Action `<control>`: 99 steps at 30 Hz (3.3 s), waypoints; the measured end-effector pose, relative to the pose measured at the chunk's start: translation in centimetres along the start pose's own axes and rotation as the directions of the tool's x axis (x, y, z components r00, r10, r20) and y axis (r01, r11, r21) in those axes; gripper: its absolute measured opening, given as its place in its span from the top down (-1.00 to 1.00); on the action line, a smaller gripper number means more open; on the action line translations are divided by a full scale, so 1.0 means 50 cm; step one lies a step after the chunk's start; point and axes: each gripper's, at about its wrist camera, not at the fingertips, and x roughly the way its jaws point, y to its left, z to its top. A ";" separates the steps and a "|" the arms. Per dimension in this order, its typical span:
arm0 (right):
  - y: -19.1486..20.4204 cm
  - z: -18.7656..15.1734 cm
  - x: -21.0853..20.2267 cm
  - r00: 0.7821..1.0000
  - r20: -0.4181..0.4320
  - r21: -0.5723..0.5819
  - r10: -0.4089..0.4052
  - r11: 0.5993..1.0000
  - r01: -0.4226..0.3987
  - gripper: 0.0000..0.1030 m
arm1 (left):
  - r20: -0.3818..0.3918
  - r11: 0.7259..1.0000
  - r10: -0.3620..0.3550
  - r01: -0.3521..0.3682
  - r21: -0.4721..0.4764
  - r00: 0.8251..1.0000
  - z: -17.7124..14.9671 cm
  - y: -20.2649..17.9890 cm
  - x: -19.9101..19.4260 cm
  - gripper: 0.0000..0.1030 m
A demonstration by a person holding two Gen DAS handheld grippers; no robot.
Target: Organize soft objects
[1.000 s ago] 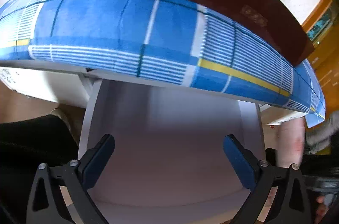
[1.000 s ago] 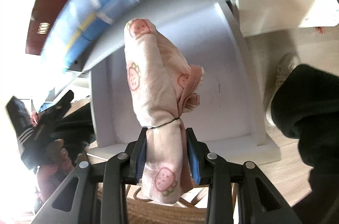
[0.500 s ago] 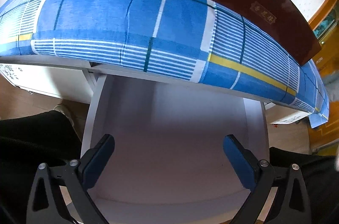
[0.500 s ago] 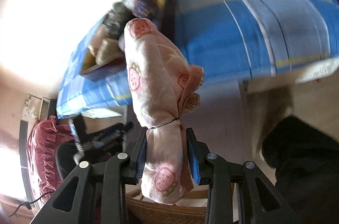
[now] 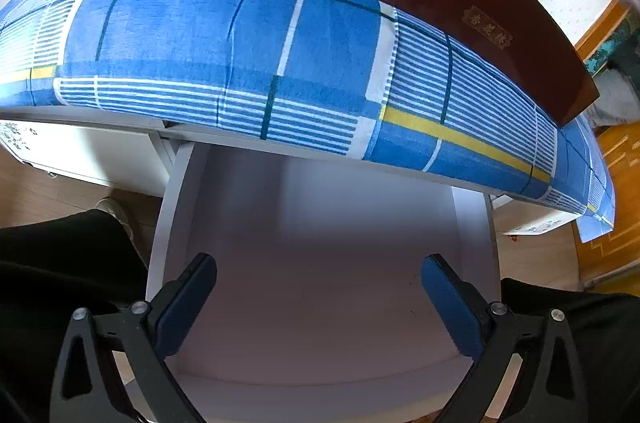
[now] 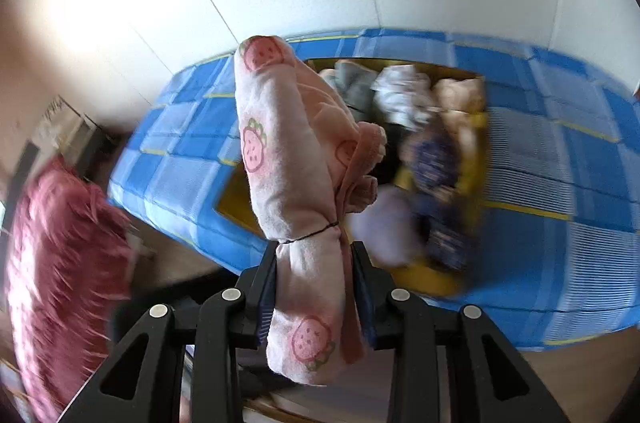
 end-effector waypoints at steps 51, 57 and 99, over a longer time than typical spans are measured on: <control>0.051 -0.011 0.209 0.990 0.104 0.080 -0.098 0.993 0.089 0.38 | 0.016 0.999 0.015 -0.014 -0.042 1.000 0.014 0.033 0.001 -0.99; 0.031 -0.124 0.091 0.966 0.250 -0.006 -0.068 0.997 0.072 0.31 | 0.061 0.999 -0.032 0.033 -0.027 0.998 0.020 0.017 -0.017 -0.99; -0.050 -0.574 0.005 0.880 0.293 0.039 -0.375 0.924 0.380 -0.64 | 0.346 0.976 0.164 -0.204 0.081 0.924 -0.141 -0.071 -0.249 -0.99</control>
